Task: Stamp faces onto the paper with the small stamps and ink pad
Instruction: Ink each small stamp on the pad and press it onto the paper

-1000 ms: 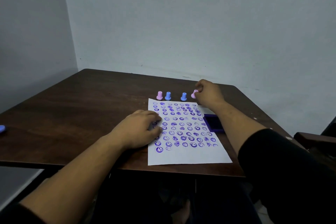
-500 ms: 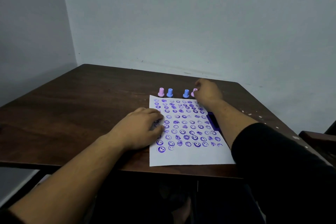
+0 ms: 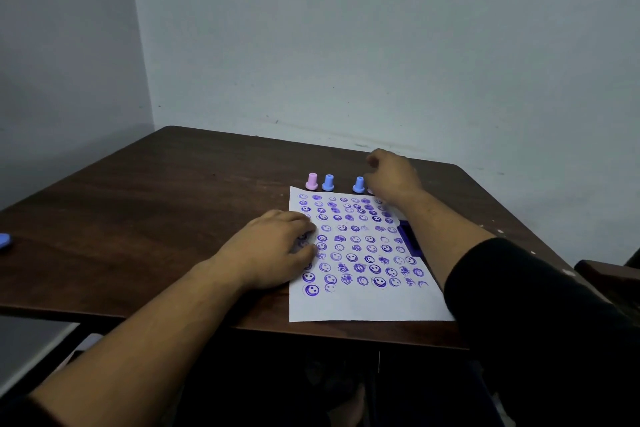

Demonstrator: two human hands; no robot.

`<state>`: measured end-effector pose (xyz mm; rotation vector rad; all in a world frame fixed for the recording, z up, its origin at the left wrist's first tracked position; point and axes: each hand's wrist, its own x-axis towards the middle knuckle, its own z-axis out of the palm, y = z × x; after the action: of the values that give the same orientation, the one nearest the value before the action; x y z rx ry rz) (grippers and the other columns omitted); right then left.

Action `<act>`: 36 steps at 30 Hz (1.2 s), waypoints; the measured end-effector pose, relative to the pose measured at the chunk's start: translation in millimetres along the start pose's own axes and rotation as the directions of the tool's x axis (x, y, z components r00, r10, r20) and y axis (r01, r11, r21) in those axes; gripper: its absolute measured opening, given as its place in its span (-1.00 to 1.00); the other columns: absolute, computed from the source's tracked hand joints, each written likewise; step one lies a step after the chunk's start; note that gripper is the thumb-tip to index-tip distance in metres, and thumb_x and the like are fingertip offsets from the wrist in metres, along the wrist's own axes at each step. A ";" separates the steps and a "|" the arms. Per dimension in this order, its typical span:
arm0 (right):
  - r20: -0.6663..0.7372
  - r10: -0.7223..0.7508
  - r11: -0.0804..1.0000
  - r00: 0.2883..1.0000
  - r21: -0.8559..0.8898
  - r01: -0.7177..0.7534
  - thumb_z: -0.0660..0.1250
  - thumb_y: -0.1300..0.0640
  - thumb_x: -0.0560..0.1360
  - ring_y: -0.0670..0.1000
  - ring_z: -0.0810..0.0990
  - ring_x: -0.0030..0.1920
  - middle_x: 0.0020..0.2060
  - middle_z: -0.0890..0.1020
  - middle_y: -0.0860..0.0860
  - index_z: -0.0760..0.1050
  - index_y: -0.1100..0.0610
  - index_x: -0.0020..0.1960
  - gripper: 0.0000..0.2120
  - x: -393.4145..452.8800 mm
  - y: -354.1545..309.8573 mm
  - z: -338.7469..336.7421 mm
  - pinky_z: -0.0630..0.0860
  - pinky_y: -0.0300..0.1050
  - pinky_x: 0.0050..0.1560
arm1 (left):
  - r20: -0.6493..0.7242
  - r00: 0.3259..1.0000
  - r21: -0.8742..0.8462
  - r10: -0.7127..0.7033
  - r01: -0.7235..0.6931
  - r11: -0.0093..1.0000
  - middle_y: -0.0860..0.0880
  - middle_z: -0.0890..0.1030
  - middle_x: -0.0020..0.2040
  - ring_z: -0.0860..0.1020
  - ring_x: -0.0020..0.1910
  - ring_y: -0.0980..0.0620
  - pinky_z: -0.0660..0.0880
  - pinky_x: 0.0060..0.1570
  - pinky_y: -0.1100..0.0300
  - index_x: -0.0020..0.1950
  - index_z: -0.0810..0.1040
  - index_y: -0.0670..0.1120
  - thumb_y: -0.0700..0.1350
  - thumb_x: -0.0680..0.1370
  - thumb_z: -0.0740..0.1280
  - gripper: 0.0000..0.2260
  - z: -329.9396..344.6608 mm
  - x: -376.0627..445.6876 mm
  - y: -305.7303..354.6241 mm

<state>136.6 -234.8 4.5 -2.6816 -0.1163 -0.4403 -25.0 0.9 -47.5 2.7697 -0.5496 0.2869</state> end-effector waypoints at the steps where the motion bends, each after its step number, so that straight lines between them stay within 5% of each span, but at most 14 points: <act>1: -0.002 -0.021 1.000 1.000 0.009 0.021 0.41 0.12 0.53 0.14 0.62 0.33 0.30 0.69 0.03 0.55 -0.01 0.41 -0.56 0.1 -4.6 1.4 0.49 0.07 0.40 | -0.001 1.000 -0.001 -0.002 0.002 1.000 0.11 0.44 0.47 0.35 0.42 0.07 0.32 0.40 0.04 0.47 0.43 0.07 0.22 0.58 0.18 -0.51 -0.5 0.1 -0.4; 13: 0.037 -0.278 0.958 0.960 -0.057 0.280 0.39 0.03 0.56 0.09 0.67 0.18 0.08 0.76 -0.04 0.63 -0.02 0.13 -0.84 -4.1 -43.9 27.7 0.43 0.02 0.33 | -0.018 1.000 0.003 -0.004 0.004 1.000 0.11 0.46 0.44 0.36 0.41 0.03 0.31 0.40 0.04 0.45 0.45 0.07 0.18 0.59 0.22 -0.55 0.5 -0.8 0.7; 31: 0.007 -0.202 0.975 0.979 -0.091 0.201 0.29 0.14 0.60 0.12 0.65 0.04 -0.07 0.74 -0.05 0.55 -0.06 -0.08 -0.86 -5.2 -47.7 47.2 0.33 -0.03 0.10 | -0.032 0.999 0.007 0.007 -0.007 1.000 0.10 0.48 0.42 0.38 0.39 0.03 0.32 0.38 0.06 0.44 0.46 0.06 0.19 0.58 0.20 -0.54 2.7 -0.8 -0.2; 36: -0.023 -0.196 0.980 0.980 -0.030 0.196 0.31 0.12 0.59 0.08 0.67 0.04 -0.06 0.77 -0.10 0.60 -0.02 -0.05 -0.88 -7.7 -46.2 30.4 0.42 0.00 0.26 | -0.030 1.000 0.011 0.003 -0.003 1.000 0.11 0.47 0.43 0.37 0.40 0.03 0.31 0.39 0.07 0.45 0.45 0.07 0.20 0.58 0.20 -0.53 2.6 0.7 -0.8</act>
<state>131.3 -180.2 -6.1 -2.7015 -0.3724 -0.5399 -23.7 0.5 -49.9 2.7702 -0.5464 0.3330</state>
